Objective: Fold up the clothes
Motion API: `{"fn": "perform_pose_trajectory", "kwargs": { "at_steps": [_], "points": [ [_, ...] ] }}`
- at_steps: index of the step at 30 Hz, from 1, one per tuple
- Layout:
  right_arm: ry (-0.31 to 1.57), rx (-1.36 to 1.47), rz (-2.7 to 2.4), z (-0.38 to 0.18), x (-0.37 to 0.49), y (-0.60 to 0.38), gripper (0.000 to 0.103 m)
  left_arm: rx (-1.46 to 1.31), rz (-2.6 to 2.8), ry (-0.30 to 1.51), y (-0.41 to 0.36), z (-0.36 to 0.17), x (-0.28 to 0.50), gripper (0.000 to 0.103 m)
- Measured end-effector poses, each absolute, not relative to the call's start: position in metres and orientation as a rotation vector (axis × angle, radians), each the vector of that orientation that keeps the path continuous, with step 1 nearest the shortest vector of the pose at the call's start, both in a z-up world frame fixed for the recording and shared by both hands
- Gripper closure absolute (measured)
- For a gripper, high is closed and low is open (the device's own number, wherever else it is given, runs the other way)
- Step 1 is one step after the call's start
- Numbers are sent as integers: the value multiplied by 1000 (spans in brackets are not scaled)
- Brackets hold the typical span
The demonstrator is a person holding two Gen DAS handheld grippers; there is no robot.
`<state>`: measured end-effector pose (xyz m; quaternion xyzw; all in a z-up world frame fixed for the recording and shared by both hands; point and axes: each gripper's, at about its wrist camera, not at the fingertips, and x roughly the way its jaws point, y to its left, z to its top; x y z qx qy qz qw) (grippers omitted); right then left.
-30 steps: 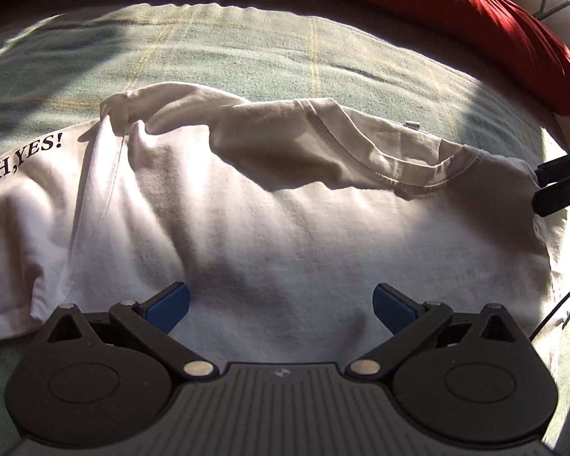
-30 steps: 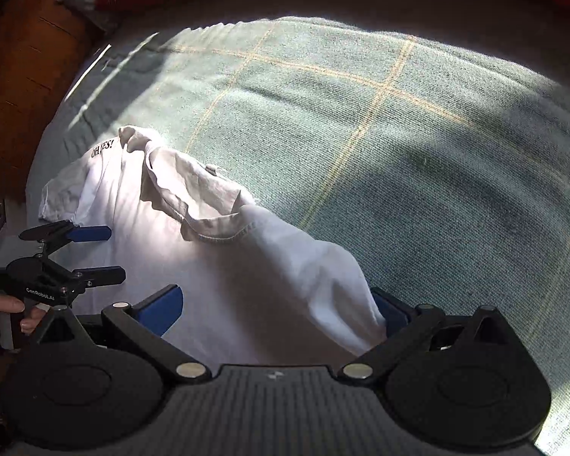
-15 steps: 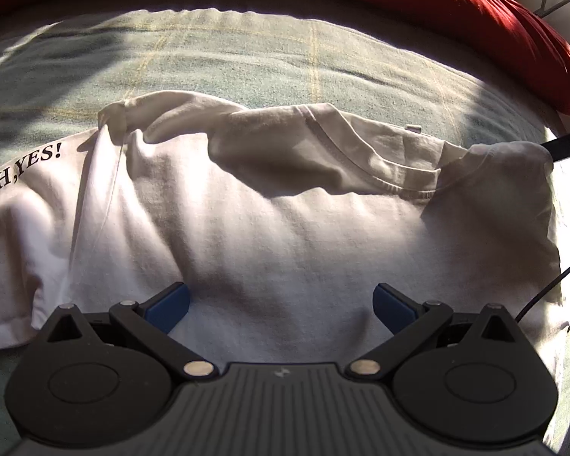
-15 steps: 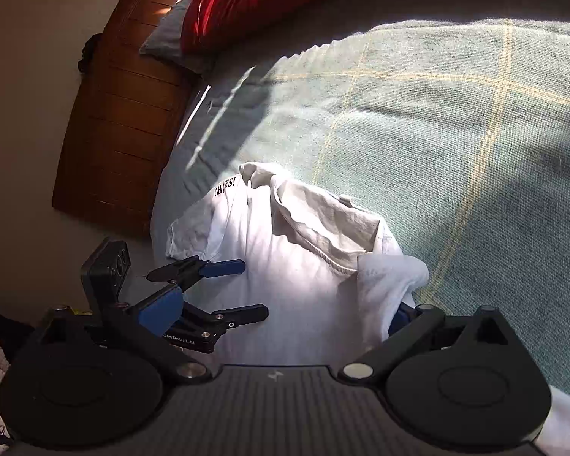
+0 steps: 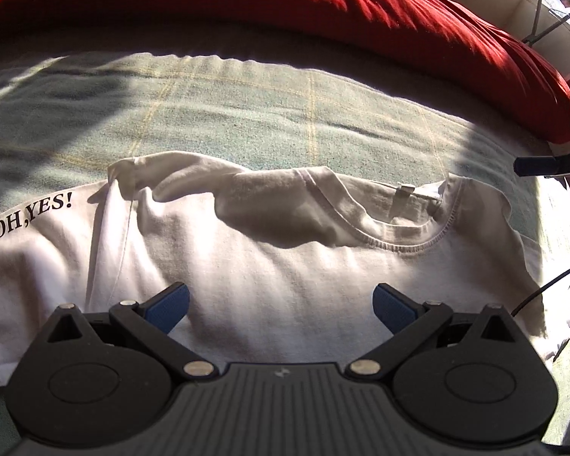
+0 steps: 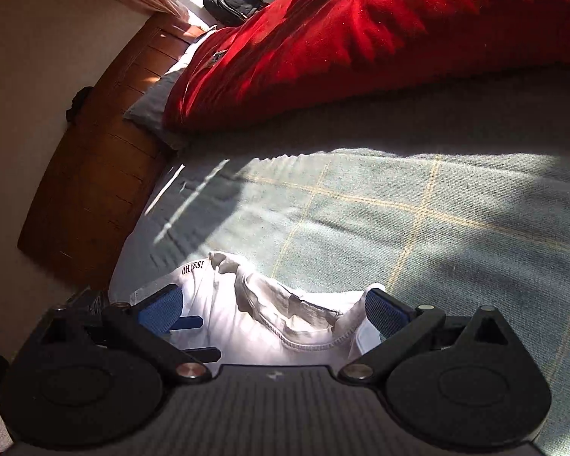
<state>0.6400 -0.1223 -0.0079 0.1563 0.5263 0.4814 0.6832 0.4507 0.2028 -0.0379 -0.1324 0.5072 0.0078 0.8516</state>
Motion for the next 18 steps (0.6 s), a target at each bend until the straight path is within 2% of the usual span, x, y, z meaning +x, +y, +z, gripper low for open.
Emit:
{"fn": "perform_pose_trajectory", "kwargs": {
  "at_steps": [7,11,18],
  "points": [
    [1287,155,1162,-36,598,-84,0,-296,-12,1099,203,-53,458,1],
    [1236,-43,970,-54,597,-97,1,-270,6,1124,205,-65,458,1],
    [1139,-58,771,-24,599,-152,0,-215,-2,1132,201,-70,459,1]
  ]
}}
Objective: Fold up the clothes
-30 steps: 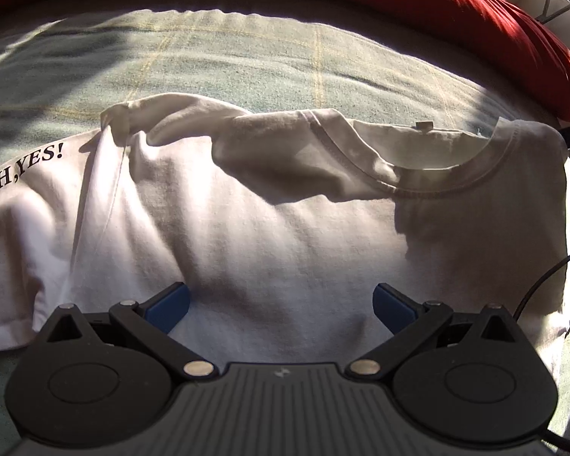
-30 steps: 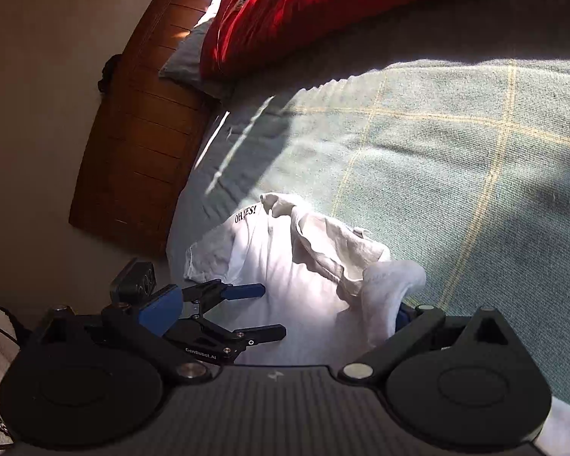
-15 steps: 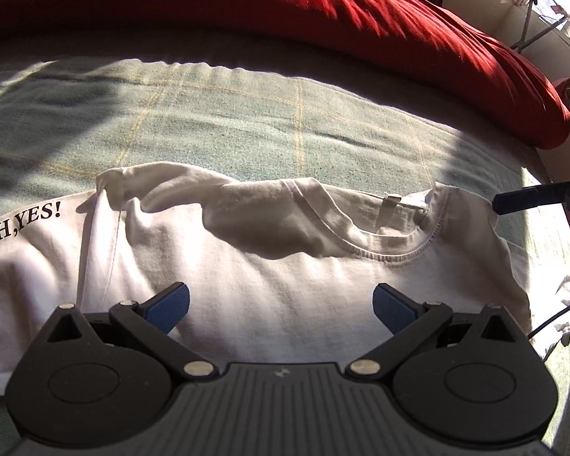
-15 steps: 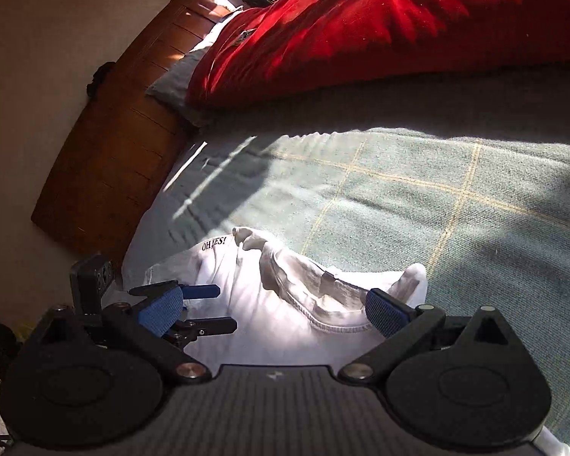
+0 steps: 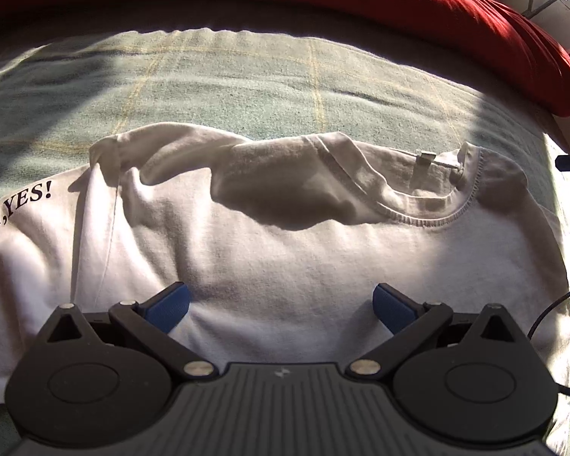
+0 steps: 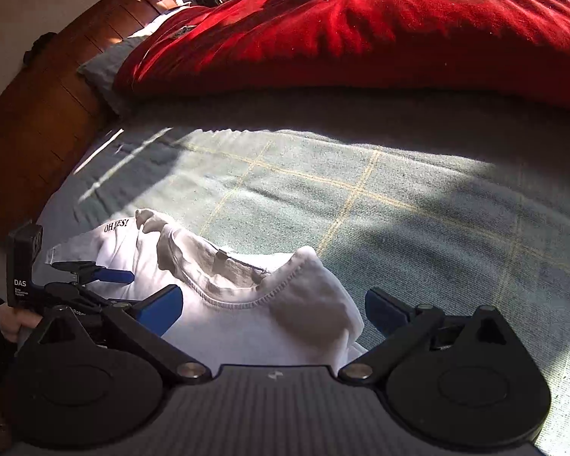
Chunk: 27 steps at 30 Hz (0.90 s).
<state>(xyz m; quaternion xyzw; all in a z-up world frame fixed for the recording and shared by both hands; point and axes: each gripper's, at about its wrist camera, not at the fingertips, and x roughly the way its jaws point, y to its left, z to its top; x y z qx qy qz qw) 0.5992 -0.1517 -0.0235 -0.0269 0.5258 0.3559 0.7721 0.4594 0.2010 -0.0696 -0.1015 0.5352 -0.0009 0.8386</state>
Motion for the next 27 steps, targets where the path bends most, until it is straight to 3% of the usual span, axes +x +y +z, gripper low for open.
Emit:
{"fn": "perform_pose_trajectory", "kwargs": {
  "at_steps": [3,5,9,14,17,18,19,27],
  "points": [
    [1110,-76,685,-15,600,-175,2,-195,-1,1134,198,-70,458,1],
    [1143,-134,619,-25,598,-190,8,-183,1,1133,196,-70,458,1],
    [1187,-259,610,-41,592,-199,30,-154,11,1140,192,-71,459,1],
    [1168,-451,712,-51,587,-187,41,-139,23,1149,189,-71,461,1],
    [1160,-524,762,-48,584,-178,69,-130,33,1150,187,-71,461,1],
    [1154,-557,766,-45,580,-175,90,-128,36,1151,186,-71,461,1],
    [1148,-593,761,-44,577,-173,99,-125,40,1152,185,-71,461,1],
    [1144,-606,478,-50,591,-204,98,-122,44,1155,185,-71,462,1]
  ]
}}
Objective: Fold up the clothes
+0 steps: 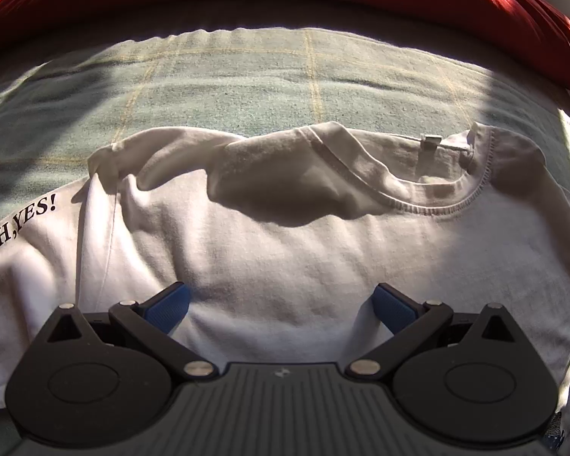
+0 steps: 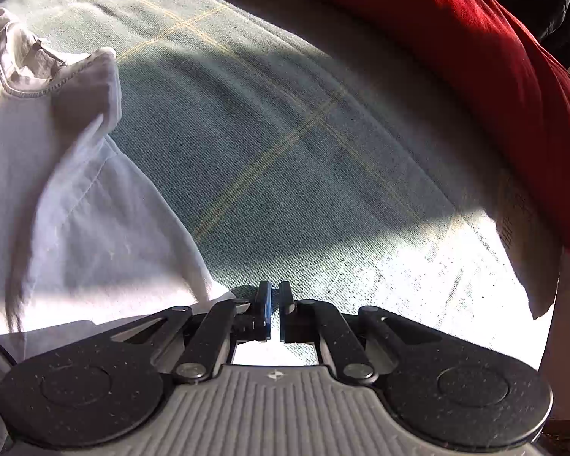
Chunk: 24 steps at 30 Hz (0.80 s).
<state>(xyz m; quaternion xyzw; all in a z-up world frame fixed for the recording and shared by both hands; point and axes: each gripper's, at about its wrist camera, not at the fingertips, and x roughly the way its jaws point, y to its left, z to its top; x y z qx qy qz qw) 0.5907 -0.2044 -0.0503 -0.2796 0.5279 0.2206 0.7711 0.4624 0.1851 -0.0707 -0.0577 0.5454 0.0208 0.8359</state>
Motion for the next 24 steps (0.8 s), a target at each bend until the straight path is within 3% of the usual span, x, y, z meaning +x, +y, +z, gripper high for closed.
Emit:
{"fn": "perform_pose_trajectory", "kwargs": {
  "at_steps": [6,9,10,14,16,18,24],
  "points": [
    [1104,-450,521,-27,571,-223,68,-119,39,1157,185,-71,464,1],
    [1133,-387,469,-32,559,-245,66,-117,46,1155,184,-72,464,1],
    [1149,-348,454,-35,554,-254,55,-115,49,1154,183,-72,464,1],
    [1169,-204,420,-58,535,-284,35,-119,68,1153,182,-74,465,1],
    [1137,-133,408,-66,532,-295,15,-120,81,1156,181,-74,466,0],
    [1121,-87,372,-71,533,-300,5,-114,96,1164,179,-73,467,1],
    [1090,-32,344,-51,523,-306,3,-66,99,1154,154,-55,460,1]
  ]
}}
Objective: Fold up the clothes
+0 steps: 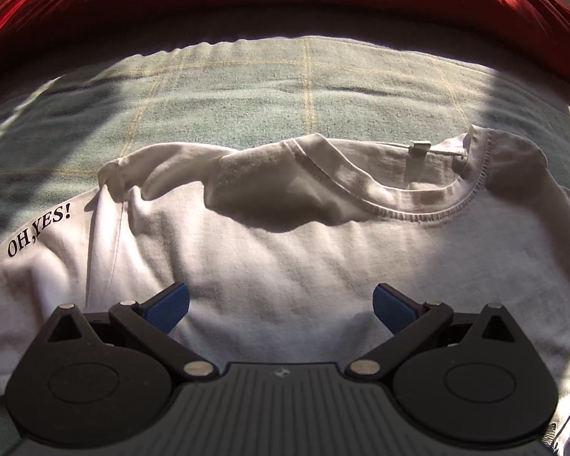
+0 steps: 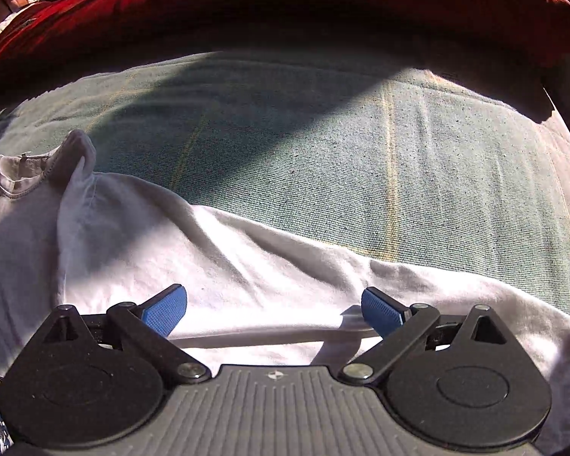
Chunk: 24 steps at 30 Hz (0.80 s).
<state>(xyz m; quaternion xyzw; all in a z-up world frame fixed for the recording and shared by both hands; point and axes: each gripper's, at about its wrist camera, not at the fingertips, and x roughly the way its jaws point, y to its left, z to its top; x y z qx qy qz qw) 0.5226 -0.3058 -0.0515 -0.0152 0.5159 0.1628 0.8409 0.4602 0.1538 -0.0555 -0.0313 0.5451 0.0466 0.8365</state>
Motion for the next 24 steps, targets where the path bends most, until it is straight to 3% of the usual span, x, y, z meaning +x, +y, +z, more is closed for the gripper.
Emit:
{"fn": "perform_pose_trajectory", "kwargs": {
  "at_steps": [7,15,24],
  "points": [
    [1072,243,245,-29,470,-410,3,-12,-38,1109,78,-35,449,1],
    [1008,669,182,-66,414,-501,2,51,-184,1062,-9,-16,439,1],
    [758,874,242,-99,430,-530,0,85,-242,1067,-71,-14,438,1]
  ]
}}
